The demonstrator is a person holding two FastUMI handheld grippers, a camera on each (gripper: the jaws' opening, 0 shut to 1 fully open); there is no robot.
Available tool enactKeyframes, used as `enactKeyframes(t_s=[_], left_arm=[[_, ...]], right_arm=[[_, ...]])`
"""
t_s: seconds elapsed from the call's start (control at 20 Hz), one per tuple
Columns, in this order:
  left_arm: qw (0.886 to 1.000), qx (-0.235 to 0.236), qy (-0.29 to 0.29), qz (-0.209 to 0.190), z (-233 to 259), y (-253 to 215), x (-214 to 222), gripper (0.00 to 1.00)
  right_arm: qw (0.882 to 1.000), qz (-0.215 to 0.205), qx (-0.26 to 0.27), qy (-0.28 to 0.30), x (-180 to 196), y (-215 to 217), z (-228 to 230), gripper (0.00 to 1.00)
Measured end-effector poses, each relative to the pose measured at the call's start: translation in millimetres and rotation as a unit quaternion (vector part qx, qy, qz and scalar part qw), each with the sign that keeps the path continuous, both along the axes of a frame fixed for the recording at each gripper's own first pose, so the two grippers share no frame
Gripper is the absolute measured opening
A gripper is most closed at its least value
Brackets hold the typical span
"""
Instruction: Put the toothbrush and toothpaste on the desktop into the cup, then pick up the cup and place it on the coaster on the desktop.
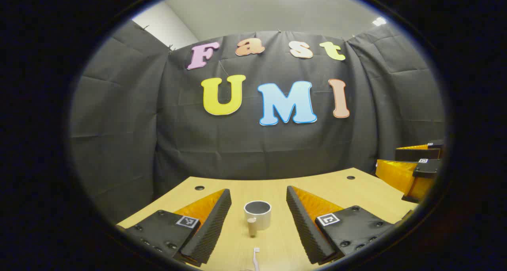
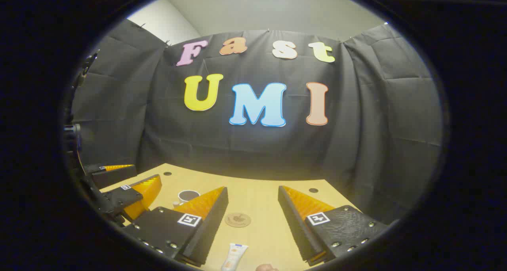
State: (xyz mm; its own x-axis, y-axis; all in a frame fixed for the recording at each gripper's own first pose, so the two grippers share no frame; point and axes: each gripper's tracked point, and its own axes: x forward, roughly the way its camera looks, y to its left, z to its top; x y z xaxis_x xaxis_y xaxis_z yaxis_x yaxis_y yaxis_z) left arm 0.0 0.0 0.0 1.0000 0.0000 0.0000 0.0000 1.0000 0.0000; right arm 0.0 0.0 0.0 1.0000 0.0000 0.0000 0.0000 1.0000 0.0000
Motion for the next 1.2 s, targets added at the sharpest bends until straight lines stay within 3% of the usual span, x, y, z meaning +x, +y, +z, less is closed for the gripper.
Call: enactKeyframes(t_s=[0.75,1.0,1.2], left_arm=[[1.0,-0.006,0.026,0.002,-21,0,6,0.92],[0.995,-0.02,0.096,-0.004,-73,0,18,0.92],[0.984,-0.035,0.177,-0.004,-124,1,27,0.92]], right_arm=[[0.999,0.021,0.01,0.043,1,6,-13,0.82],[0.993,0.029,0.02,0.11,8,13,-46,0.82],[0.98,0.04,0.027,0.194,12,19,-88,0.82]])
